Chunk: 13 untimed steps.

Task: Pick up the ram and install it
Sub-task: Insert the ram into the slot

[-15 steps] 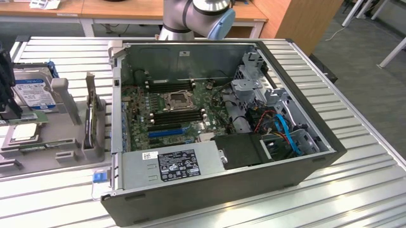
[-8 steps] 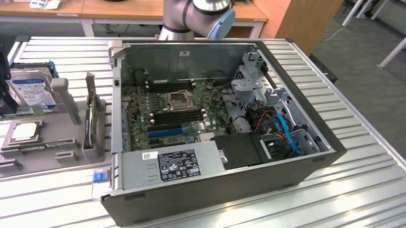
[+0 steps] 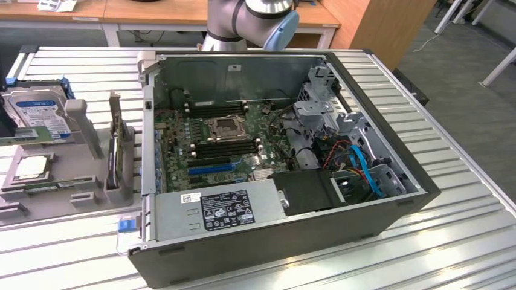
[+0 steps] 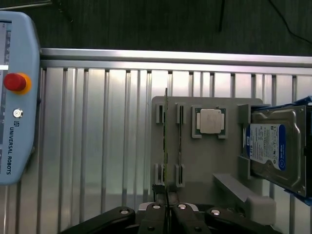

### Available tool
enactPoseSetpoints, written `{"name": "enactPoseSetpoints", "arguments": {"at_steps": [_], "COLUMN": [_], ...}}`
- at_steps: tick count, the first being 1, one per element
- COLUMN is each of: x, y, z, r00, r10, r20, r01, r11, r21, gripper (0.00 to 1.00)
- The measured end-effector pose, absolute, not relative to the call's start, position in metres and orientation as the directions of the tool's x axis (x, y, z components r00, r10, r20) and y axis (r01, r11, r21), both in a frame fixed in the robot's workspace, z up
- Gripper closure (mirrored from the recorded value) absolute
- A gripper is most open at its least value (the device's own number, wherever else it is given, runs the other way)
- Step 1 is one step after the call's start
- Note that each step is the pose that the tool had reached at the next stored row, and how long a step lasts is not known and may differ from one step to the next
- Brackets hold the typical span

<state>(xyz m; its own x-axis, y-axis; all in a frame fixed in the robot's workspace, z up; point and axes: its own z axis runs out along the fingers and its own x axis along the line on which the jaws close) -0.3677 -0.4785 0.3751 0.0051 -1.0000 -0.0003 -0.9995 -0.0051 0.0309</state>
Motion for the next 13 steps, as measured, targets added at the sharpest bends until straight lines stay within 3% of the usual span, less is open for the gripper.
{"name": "enactPoseSetpoints", "arguments": {"at_steps": [13], "x": [-0.368], "y": [-0.478], "z": [0.393], "r00": [0.005], "r10": [-1.000], "r20": [0.000], "r01": [-1.000], "r11": [-0.005], "r21": [0.031], "gripper": [0.88]}}
